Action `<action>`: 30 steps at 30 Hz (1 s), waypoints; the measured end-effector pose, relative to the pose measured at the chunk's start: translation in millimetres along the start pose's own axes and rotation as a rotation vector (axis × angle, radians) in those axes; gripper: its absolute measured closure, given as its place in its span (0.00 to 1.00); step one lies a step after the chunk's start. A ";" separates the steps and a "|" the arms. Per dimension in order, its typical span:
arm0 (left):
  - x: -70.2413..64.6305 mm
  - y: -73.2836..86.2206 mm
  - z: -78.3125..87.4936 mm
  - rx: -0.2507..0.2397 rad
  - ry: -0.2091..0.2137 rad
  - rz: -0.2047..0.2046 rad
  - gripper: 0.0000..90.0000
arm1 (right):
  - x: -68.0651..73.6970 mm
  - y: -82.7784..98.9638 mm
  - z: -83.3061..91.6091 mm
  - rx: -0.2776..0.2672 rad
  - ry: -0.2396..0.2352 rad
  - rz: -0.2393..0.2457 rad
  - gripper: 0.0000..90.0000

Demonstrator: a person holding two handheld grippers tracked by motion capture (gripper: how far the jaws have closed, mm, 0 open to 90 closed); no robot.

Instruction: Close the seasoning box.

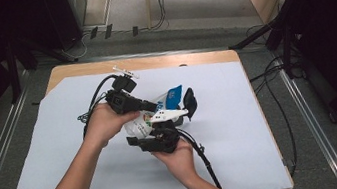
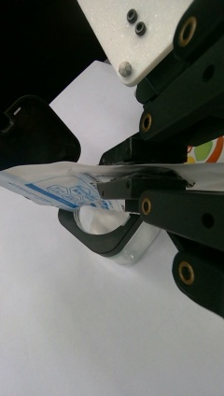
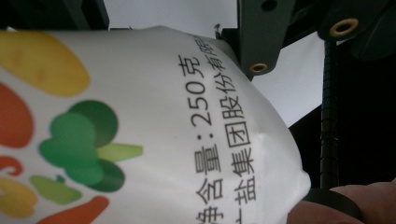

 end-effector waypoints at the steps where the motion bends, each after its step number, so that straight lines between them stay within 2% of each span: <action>1: -0.1 -0.2 0.0 0.001 0.001 -0.001 0.96 | -0.1 -0.1 0.0 -0.002 0.001 0.001 0.66; 30: -2.9 -2.7 0.0 0.010 -0.007 -0.010 0.96 | -0.1 -2.4 1.8 -0.014 0.000 -0.003 0.66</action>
Point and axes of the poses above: each handheld gripper's, and its own axes: z roughly backward along the jaws, y roughly out of its underside, x roughly to its left, the point moved 5 cm from there along -z, roughly forward along the jaws, and after that the axes turned 6 degrees about z, right-handed, at the moved point
